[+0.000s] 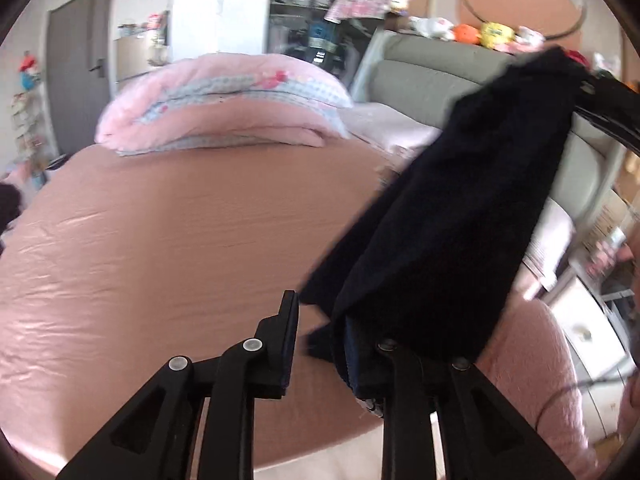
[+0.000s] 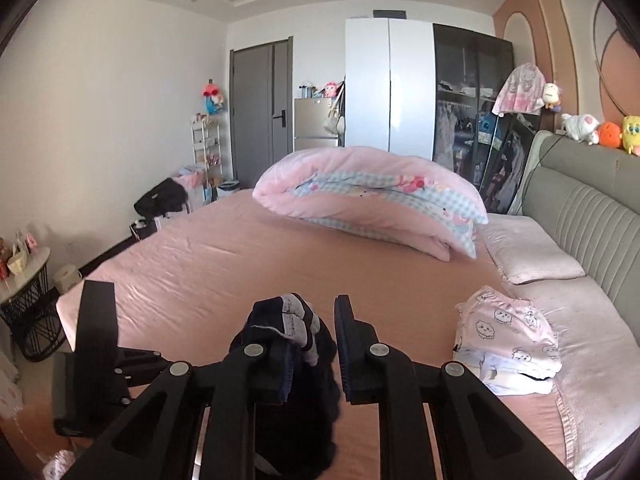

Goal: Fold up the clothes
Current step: 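Lift the navy shorts with both grippers and shake them open in the air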

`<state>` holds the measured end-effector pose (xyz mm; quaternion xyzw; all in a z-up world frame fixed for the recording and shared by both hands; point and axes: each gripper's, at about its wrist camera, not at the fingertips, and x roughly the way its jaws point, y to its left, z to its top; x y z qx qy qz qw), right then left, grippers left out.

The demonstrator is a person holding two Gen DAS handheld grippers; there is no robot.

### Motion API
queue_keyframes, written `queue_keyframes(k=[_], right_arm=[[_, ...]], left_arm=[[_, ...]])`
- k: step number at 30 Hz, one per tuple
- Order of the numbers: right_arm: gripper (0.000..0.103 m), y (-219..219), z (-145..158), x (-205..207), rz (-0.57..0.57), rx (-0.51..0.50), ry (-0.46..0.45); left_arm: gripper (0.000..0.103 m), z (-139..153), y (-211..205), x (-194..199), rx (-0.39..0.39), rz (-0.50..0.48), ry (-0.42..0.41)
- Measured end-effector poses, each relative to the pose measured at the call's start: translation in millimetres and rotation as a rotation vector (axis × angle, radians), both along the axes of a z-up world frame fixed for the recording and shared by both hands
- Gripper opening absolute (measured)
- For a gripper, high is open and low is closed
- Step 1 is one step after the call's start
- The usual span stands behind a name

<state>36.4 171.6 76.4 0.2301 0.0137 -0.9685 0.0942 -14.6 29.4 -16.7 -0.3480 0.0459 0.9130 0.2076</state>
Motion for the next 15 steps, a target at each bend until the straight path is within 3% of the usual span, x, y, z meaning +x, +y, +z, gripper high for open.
queue_keyframes(k=[2,4,9,13,15], right_arm=[[0.016,6,7,5,0.010,-0.045,0.000],[0.016,9,11,10,0.015,-0.072,0.009],[0.016,7,0,5,-0.046,0.011,0.033],[0.016,16,-35,-12,-0.080,-0.019,-0.081],[0.016,22,-40,-10,-0.092,-0.052,-0.090]], left_arm=[[0.028,3,1,-4,-0.083,0.108,0.043],[0.034,1,1,-8,-0.110,0.135,0.059],[0.034,-31,-2,-18,0.035,0.030,-0.130],[0.034,-74,2,-28,-0.036,0.056,-0.258],[0.034,-96,2,-34,-0.060,0.066,-0.339]])
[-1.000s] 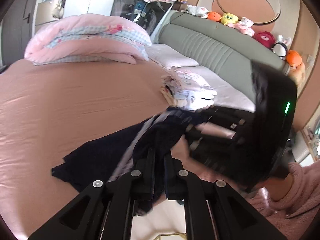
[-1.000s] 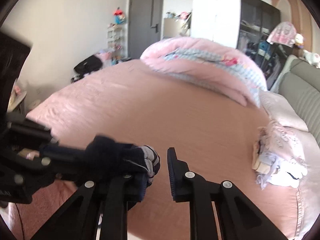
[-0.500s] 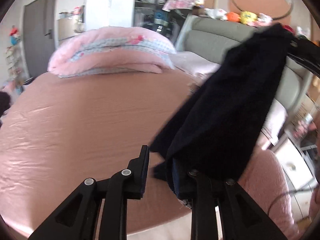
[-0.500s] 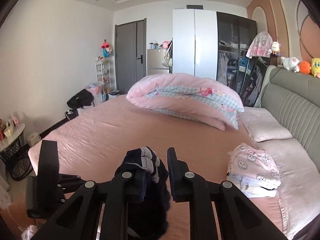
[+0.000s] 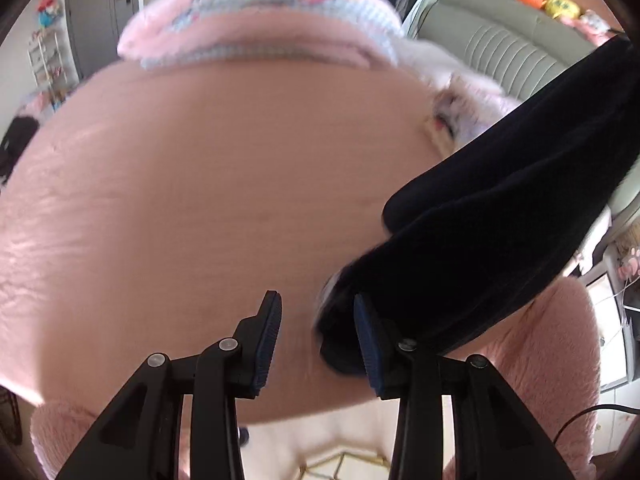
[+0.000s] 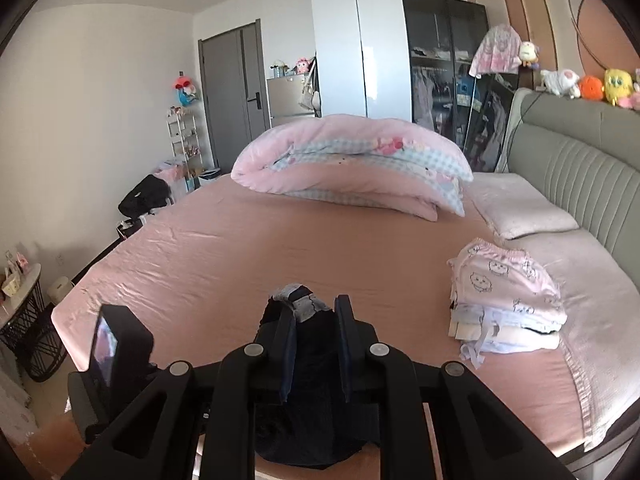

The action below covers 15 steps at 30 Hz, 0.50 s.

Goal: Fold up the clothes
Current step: 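Lift the navy shorts with both grippers and shake them open in the air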

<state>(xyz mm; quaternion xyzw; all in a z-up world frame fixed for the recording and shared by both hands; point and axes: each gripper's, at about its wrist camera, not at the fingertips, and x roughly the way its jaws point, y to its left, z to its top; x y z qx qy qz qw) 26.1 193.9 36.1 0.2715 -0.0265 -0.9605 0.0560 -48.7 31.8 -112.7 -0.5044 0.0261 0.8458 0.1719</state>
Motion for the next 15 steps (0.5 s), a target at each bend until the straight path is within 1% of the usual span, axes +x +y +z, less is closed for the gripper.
queue_keyframes(k=[1,3,4,7,8,10,12,13,15], right_arm=[[0.016,3,2,3,-0.010,-0.012,0.011],[0.016,10,6,7,-0.023,-0.034,0.030],[0.016,13,9,8,-0.025,-0.045,0.037],[0.016,18,14,11,-0.015,-0.043,0.035],[0.016,20,15,12,-0.016,-0.033,0.037],[0.016,24,17,15,-0.020,-0.016,0.041],[0.016,26,16,18,-0.016,-0.022,0.038],[0.016,27,17,19,-0.011,-0.028,0.036],[0.016,27,17,21,0.003,-0.032,0.033]], left_arm=[[0.034,-9,1,-2,-0.004,-0.002,-0.030],[0.034,-23,6,-7,-0.042,0.016,-0.054],[0.034,-28,7,-9,-0.042,0.023,-0.065],[0.034,-21,-2,-15,0.182,0.030,-0.088],[0.034,-13,-7,-15,0.261,0.035,-0.077],[0.036,0,-9,-15,0.282,0.022,-0.027],[0.038,7,-4,-17,0.237,-0.002,0.021],[0.038,8,-2,-24,0.233,-0.006,0.023],[0.038,5,-4,-34,0.277,-0.009,-0.006]])
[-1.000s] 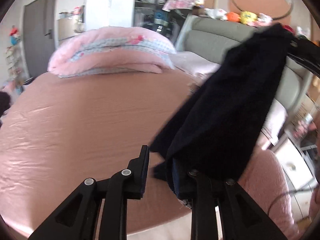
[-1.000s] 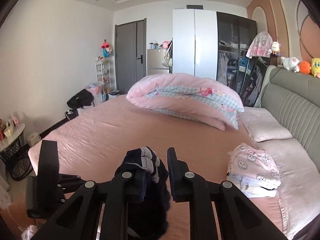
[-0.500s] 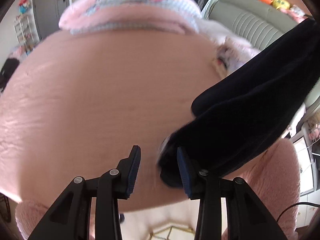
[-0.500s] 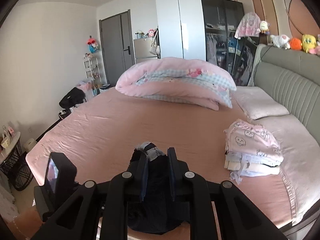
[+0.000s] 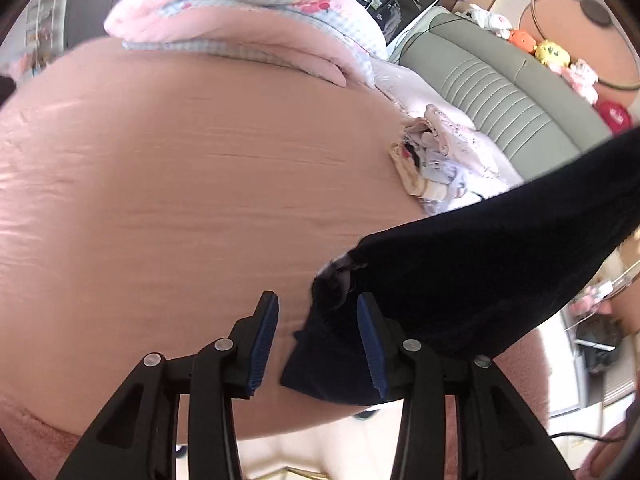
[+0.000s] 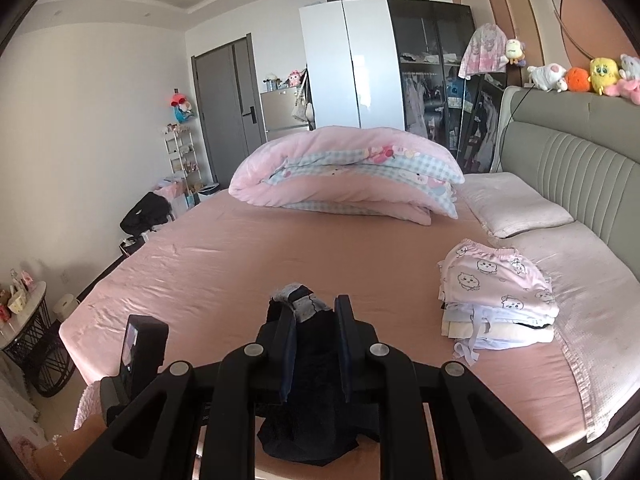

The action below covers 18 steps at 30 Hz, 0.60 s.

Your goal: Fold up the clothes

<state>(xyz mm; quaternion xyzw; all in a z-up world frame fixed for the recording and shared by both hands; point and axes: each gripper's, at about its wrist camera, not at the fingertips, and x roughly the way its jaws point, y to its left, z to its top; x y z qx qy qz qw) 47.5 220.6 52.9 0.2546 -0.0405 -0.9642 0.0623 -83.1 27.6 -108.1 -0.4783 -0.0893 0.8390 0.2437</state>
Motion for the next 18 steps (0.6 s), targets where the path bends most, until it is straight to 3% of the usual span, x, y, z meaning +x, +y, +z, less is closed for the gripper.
queue_keyframes(k=[2,4,7,9,10,11,13,18], right_arm=[[0.016,-2,2,4,0.011,0.008,0.003],[0.016,-2,3,8,0.016,0.010,0.008],[0.016,-1,5,12,0.031,0.013,0.001],[0.016,-2,6,15,0.024,0.037,0.004],[0.016,-1,6,16,0.021,0.047,0.004],[0.016,1,6,17,0.021,0.042,0.000],[0.016,8,4,15,0.017,0.023,-0.015],[0.016,29,10,0,-0.068,0.050,-0.017]], left_arm=[[0.038,-8,1,-5,0.020,0.002,-0.023],[0.038,-22,8,-11,-0.049,0.011,-0.039],[0.038,-45,22,-11,-0.078,0.014,-0.148],[0.037,-49,25,-10,-0.112,0.024,-0.140],[0.017,-49,26,-9,-0.132,0.032,-0.126],[0.004,-40,25,-6,-0.164,0.051,-0.078],[0.004,-12,17,-4,-0.214,0.113,0.034],[0.003,98,-34,2,-0.087,0.185,0.271]])
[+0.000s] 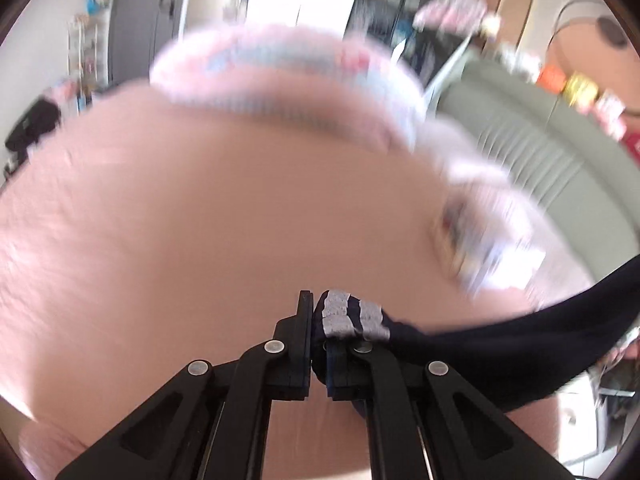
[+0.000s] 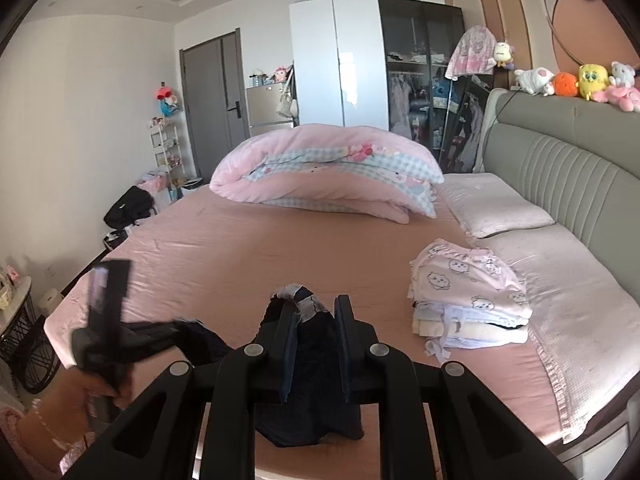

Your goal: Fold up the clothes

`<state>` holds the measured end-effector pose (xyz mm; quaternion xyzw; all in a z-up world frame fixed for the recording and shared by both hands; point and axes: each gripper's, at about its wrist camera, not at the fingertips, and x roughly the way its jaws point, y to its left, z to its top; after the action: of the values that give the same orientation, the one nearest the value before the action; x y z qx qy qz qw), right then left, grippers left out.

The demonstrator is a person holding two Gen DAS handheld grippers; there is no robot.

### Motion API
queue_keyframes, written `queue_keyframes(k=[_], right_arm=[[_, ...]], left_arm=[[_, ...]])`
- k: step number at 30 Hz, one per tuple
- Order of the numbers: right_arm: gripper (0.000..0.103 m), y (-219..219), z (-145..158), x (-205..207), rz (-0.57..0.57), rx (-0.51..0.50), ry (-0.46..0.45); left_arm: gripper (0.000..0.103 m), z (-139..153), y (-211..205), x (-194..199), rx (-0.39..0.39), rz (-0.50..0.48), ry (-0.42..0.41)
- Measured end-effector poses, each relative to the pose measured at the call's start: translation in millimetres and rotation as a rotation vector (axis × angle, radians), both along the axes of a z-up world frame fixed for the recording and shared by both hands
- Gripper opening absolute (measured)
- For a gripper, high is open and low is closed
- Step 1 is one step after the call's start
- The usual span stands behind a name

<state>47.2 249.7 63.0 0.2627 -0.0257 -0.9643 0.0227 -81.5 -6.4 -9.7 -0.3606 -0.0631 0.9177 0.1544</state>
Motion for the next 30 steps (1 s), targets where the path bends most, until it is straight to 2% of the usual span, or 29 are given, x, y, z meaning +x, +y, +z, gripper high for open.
queue_keyframes(k=[3,6,8,10,14,17,20,24,26,27,30], right_arm=[[0.016,9,14,-9,-0.026,0.005,0.030],[0.016,6,33,-6,-0.015,0.017,0.107],[0.016,1,38,-4,-0.026,0.050,0.138],[0.016,-1,32,-7,-0.041,0.076,0.123],[0.018,3,-9,-27,0.011,0.027,-0.047],[0.021,-13,-54,-42,0.132,-0.060,-0.200],[0.034,-48,-96,-51,0.261,-0.086,-0.322],[0.042,-103,-127,-56,0.435,-0.113,-0.389],[0.054,-126,-140,-59,0.497,-0.118,-0.402],[0.058,-136,-147,-61,0.522,-0.116,-0.407],[0.058,-155,-177,-73,0.493,-0.098,-0.457]], left_arm=[[0.003,56,-9,12,-0.043,0.014,0.159],[0.003,85,-26,27,-0.070,0.021,0.225],[0.003,82,-31,34,-0.068,0.009,0.206],[0.003,71,-38,42,-0.077,-0.005,0.169],[0.003,23,-35,35,-0.106,0.028,0.050],[0.003,6,-39,32,-0.068,0.037,-0.015],[0.003,8,-41,36,-0.049,0.043,-0.009],[0.003,22,-36,41,-0.016,0.041,0.017],[0.003,29,-35,44,-0.001,0.045,0.023],[0.003,30,-34,45,0.006,0.045,0.023],[0.003,33,-29,50,-0.014,0.050,0.029]])
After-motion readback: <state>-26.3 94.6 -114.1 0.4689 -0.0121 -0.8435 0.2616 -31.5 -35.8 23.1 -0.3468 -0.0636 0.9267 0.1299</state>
